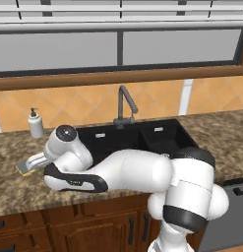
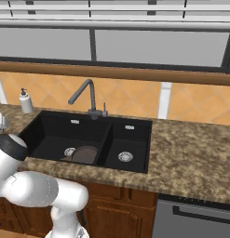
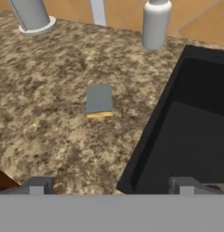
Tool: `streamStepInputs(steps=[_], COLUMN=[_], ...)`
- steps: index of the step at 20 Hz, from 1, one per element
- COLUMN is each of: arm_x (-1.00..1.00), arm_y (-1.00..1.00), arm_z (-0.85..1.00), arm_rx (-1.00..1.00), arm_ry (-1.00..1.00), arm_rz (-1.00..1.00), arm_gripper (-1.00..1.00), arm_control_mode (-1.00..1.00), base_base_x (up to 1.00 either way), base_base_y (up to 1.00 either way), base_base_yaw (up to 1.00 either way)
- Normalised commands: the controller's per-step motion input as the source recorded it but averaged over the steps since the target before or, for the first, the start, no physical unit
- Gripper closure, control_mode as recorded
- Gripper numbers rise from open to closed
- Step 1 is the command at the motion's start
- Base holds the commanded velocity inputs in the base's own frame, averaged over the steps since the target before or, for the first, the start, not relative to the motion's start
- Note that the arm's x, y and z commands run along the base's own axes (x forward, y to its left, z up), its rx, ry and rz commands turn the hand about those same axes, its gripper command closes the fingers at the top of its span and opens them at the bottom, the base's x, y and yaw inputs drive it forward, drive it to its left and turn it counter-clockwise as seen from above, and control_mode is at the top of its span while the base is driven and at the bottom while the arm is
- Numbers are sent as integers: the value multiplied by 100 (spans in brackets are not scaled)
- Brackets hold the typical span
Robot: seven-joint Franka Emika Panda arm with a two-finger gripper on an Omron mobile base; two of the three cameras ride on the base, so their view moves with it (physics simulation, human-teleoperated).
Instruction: Pick the pan and sponge and place them into the sink. Then turn on the water.
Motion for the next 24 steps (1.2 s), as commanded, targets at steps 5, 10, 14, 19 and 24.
streamStepInputs(steps=[5,10,14,19,24], arm_x=[36,31,24,23,23], arm_y=[42,41,38,33,15], arm_z=[-26,-18,-13,-16,-20], arm_rx=[-6,-3,-3,-4,-2], arm_ry=[0,0,0,1,4], arm_rz=[0,0,0,0,0], arm_gripper=[-100,-100,-100,-100,-100], arm_control_mode=[-100,-100,-100,-100,-100], base_base_x=[0,0,0,0,0], base_base_y=[0,0,0,0,0], base_base_yaw=[0,0,0,0,0])
